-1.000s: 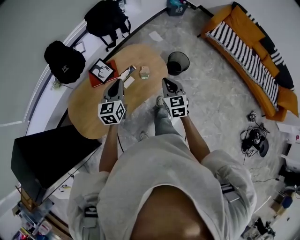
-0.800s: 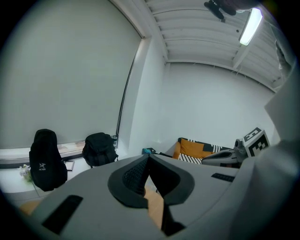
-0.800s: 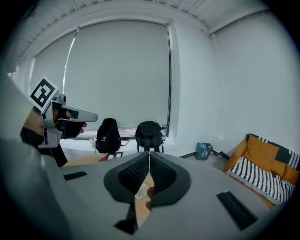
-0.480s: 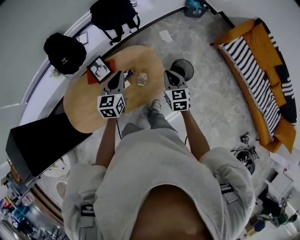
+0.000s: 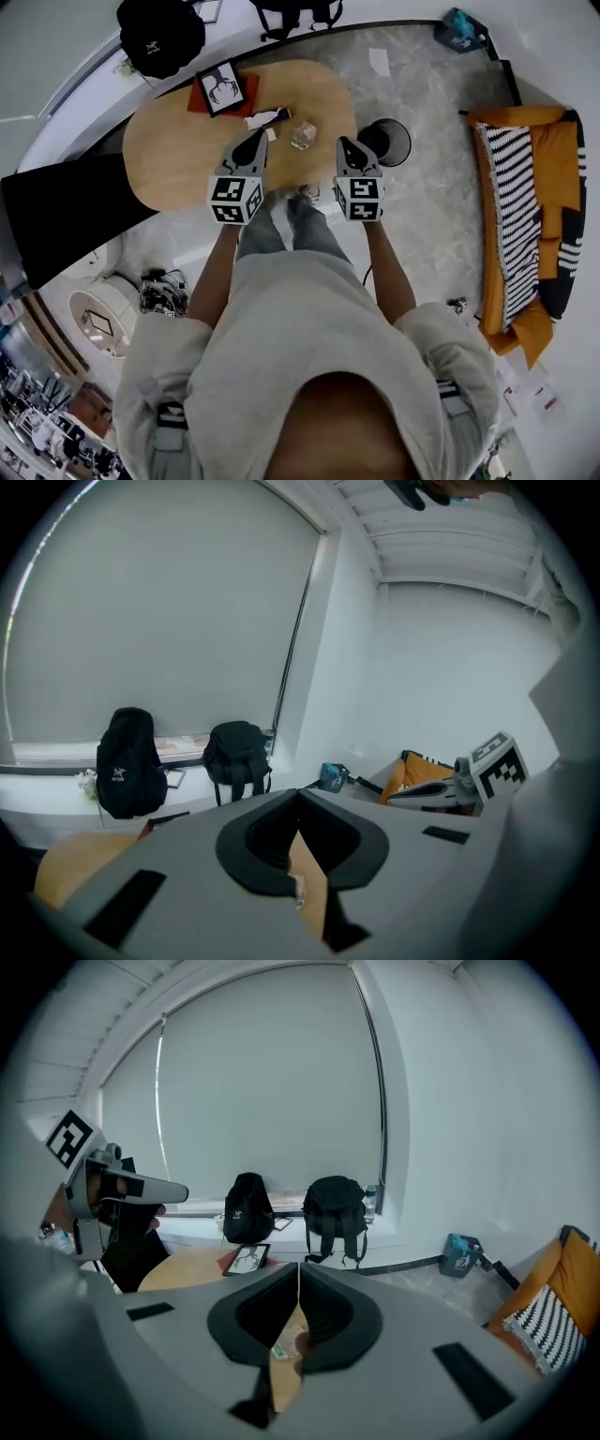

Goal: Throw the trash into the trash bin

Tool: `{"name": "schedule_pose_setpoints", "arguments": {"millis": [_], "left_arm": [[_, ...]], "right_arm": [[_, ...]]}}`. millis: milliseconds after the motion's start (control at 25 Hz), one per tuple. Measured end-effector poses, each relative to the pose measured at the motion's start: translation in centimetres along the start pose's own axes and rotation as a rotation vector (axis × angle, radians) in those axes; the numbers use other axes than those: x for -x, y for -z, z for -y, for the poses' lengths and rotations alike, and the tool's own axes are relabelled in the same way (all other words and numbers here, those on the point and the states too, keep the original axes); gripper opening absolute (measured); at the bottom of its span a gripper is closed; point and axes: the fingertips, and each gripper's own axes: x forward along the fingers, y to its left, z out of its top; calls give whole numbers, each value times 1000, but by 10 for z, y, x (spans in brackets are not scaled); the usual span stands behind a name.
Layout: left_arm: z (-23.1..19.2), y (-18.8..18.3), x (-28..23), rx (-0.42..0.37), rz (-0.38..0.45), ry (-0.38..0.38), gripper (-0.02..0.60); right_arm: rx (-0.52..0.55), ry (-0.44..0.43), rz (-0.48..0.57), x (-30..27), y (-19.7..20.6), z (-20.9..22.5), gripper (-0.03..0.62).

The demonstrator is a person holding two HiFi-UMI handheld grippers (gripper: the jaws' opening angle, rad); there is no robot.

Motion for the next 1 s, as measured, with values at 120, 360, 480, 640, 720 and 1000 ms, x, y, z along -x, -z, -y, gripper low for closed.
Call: {"name": "schedule_pose_setpoints", "arguments": {"millis": [120,360,480,640,720,1000], "left_arm": [[-7,22,-1,15,-27,2,18],[-29,62,-6,51,-80,30,18],[-44,79,-13,47,-114,69,18],[-68,101,-22,27,-144,107,18],[-76,113,-27,22,-157,135,18],[-87,154,-55,6,-210,217,18]], "right_arm": [[-2,-2,-35,-13,16,-10,31],[-58,35,-91,-37,54,-31,31],[-124,83,-122,-53,80,-40,32],[-206,142,-142,-75,110,-58,31],[-251,180,-150,-83,128,-65,32],[-372,262,-182,-113,183,-76,32]]}}
